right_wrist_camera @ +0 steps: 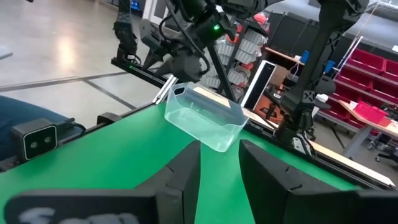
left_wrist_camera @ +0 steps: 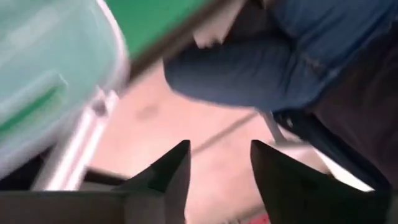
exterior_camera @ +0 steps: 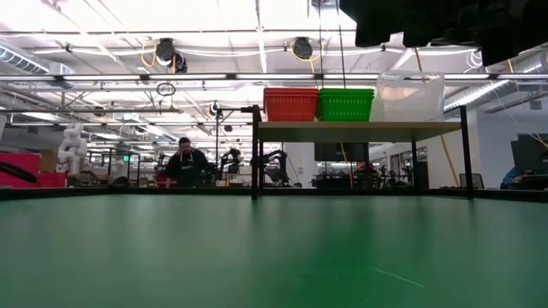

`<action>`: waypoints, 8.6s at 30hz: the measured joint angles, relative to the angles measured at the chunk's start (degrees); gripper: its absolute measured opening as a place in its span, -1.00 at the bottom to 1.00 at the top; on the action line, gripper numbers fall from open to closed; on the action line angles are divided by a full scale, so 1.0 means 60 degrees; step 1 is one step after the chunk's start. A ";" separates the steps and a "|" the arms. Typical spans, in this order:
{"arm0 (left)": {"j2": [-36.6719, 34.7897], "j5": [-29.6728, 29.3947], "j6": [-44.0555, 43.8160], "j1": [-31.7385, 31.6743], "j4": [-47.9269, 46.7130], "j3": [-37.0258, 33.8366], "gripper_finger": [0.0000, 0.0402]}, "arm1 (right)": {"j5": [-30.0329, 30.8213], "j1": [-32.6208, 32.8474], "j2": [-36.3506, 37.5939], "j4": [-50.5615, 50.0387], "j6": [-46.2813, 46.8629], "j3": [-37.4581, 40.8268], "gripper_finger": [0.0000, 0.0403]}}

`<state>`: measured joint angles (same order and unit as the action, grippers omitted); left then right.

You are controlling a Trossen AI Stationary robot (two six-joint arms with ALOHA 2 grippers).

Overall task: Stack baskets on shelf by color
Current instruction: Stack the top transparent bin on the top of the transparent bin

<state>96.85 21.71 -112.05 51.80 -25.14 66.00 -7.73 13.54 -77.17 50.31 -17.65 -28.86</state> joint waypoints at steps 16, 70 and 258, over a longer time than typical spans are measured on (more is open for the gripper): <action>-0.0009 0.0778 0.1002 -0.0436 -0.0192 0.0004 -0.55 | -0.0004 0.0004 0.0000 -0.0183 0.0069 0.0000 -0.48; -0.0046 -0.3770 0.3596 -0.2895 -0.1259 -0.0012 -0.93 | 0.0000 0.0007 0.0000 -0.0128 -0.0025 0.0000 -0.48; -0.0016 -0.8417 0.7129 -0.4085 -0.6540 0.0328 -0.91 | 0.1257 -0.0372 -0.1840 -1.3278 -0.4761 -0.4565 -0.50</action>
<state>96.75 -28.80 -69.28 27.29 -64.38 67.96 -0.19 11.31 -88.20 -29.36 -46.22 -56.25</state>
